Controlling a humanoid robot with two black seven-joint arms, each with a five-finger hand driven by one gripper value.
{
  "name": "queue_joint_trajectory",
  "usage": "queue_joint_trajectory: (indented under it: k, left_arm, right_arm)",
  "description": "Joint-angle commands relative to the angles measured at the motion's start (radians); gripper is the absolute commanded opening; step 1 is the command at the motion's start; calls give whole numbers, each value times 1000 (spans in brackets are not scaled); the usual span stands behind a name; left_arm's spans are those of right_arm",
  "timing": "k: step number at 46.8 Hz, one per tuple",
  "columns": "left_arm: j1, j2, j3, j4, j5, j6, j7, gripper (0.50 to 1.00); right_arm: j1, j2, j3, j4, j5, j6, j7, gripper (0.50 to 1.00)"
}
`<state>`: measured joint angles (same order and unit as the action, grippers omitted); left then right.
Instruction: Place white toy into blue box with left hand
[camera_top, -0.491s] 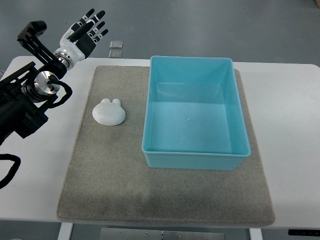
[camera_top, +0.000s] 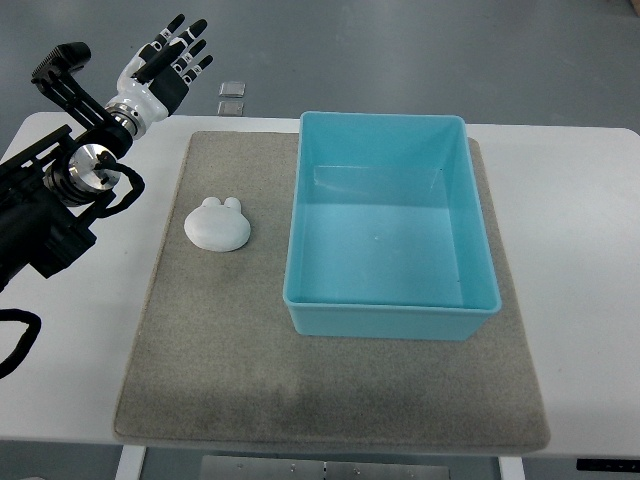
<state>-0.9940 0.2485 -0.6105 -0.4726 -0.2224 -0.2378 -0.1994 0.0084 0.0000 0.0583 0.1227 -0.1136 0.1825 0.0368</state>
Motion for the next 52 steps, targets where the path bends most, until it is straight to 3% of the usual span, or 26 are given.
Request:
queue_joint_trajectory:
  k: [1, 52]
  left_arm:
    - [0, 0, -2, 0, 0, 0, 0, 994]
    - [3, 14, 38, -14, 8, 5, 6, 992]
  right_arm:
    - [1, 0, 0, 0, 0, 0, 0, 936]
    - [1, 0, 0, 0, 0, 0, 0, 936]
